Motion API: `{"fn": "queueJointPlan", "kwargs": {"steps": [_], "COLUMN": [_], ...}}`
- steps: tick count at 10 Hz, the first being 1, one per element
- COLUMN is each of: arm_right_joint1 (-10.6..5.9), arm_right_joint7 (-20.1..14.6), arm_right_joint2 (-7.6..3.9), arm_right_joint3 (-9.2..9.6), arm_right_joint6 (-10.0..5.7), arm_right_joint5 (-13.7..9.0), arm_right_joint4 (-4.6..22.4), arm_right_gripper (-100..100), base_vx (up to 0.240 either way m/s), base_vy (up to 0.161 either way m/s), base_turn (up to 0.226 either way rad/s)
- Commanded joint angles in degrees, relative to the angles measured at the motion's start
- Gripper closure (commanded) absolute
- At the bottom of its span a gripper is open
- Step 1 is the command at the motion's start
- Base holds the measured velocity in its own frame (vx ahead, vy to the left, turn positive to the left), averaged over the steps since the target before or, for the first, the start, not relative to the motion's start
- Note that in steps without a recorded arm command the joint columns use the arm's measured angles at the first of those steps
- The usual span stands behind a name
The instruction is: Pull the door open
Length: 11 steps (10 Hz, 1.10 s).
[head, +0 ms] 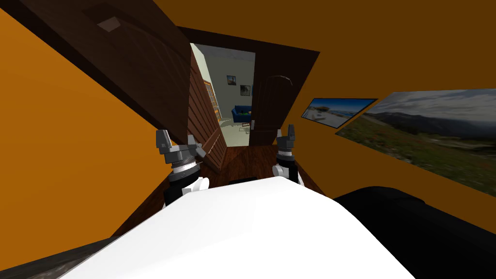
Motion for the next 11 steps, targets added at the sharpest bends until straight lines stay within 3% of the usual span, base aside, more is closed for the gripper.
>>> {"fn": "queueJointPlan", "kwargs": {"steps": [1,11], "arm_right_joint1": [-1.04,-8.58], "arm_right_joint7": [-0.23,-1.87], "arm_right_joint2": [-0.32,-2.33], "arm_right_joint3": [-0.10,-0.83], "arm_right_joint6": [0.01,0.08], "arm_right_joint5": [-0.09,-0.73], "arm_right_joint4": [1.94,15.96], "arm_right_gripper": [-100,-100], "base_vx": [0.047,0.097], "base_vy": [-0.007,-0.006], "base_turn": [0.008,0.012]}}
